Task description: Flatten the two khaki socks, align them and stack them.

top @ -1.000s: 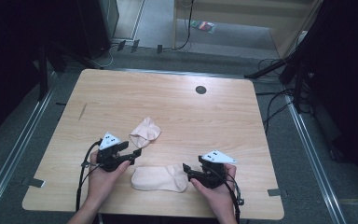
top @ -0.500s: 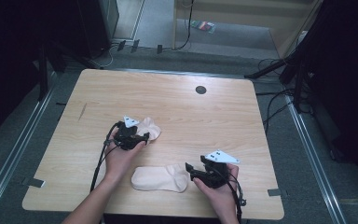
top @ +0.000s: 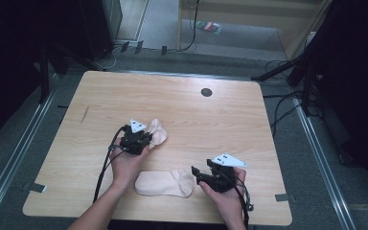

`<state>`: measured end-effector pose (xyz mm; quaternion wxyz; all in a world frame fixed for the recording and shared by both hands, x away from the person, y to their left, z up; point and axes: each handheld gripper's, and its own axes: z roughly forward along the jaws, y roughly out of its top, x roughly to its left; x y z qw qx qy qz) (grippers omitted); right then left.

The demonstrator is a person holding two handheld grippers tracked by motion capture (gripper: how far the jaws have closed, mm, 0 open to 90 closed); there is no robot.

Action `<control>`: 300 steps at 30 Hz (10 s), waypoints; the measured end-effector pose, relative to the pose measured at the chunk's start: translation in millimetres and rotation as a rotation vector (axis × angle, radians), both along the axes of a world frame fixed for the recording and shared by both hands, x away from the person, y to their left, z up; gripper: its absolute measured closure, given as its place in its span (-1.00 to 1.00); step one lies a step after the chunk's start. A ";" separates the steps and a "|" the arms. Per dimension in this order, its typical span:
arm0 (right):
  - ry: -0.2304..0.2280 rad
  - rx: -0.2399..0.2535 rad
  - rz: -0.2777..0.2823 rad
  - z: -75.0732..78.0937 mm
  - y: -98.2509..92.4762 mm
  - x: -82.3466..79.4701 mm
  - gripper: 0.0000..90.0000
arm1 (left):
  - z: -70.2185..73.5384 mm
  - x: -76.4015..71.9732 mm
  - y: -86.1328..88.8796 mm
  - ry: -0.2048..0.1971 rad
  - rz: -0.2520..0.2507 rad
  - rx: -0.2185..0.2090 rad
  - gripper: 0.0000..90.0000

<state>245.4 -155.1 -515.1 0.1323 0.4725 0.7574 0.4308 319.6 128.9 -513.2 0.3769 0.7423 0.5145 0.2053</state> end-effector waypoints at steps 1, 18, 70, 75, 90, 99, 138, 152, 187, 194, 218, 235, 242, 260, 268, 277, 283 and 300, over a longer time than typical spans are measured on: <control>-0.002 0.002 -0.003 0.2 -0.7 0.7 -0.23 | 4.9 -7.6 -8.7 -0.006 -0.021 -0.003 0.92; 0.007 0.009 -0.022 -1.0 -2.1 4.9 -0.16 | 3.5 -20.0 -30.5 0.025 -0.068 -0.102 0.00; -0.122 -0.098 0.108 14.9 73.2 68.4 0.90 | -34.9 -9.9 20.4 0.003 -0.116 -0.232 -0.30; -0.148 -0.068 0.132 33.0 76.6 67.0 0.90 | -35.1 -12.9 18.6 0.021 -0.176 -0.237 -0.41; -0.220 0.077 0.298 81.9 82.2 51.2 0.91 | -28.4 -18.1 22.1 -0.109 -0.124 -0.121 0.58; -0.083 -0.046 0.153 39.2 58.2 70.5 0.96 | -18.5 -34.2 36.6 -0.277 0.002 0.178 1.00; 0.069 -0.051 0.021 -19.8 41.1 76.1 0.36 | -32.4 3.5 58.6 0.019 0.042 -0.165 0.28; 0.023 -0.125 0.012 -29.8 53.7 74.8 0.70 | -35.4 1.7 51.1 0.039 0.005 -0.063 0.97; -0.026 -0.033 0.045 20.0 31.5 39.0 0.90 | 10.3 -67.6 58.4 -0.071 -0.075 -0.175 1.00; -0.018 -0.026 0.061 24.0 27.0 24.1 0.90 | 10.5 -91.1 54.7 -0.070 -0.091 -0.175 1.00; 0.023 -0.065 0.111 11.4 21.6 -20.1 0.90 | -11.2 -138.1 40.4 -0.032 -0.108 -0.098 1.00; 0.062 -0.092 0.131 -0.2 22.6 -27.6 0.54 | -19.6 -139.3 34.4 -0.033 -0.126 -0.006 0.97; 0.038 -0.062 0.109 1.2 19.8 -28.5 0.45 | -20.3 -140.3 35.1 -0.056 -0.131 -0.051 0.63; -0.026 -0.004 0.043 5.0 6.5 -29.0 0.28 | -18.6 -134.1 58.7 -0.152 -0.087 -0.172 0.00; -0.076 0.000 -0.028 9.7 2.4 -26.5 -0.63 | -19.4 -128.9 69.6 -0.164 -0.052 -0.215 -0.30; -0.098 0.034 -0.039 10.6 -11.8 -22.8 -0.71 | -16.7 -124.0 82.2 -0.154 0.007 -0.187 -0.69; -0.098 0.034 -0.065 9.7 -23.7 -18.8 -0.71 | -16.7 -121.3 92.6 -0.157 0.033 -0.186 -0.70; -0.091 -0.006 -0.171 3.6 -67.7 -7.5 -0.70 | -26.8 -110.4 140.6 -0.126 0.130 -0.153 -0.70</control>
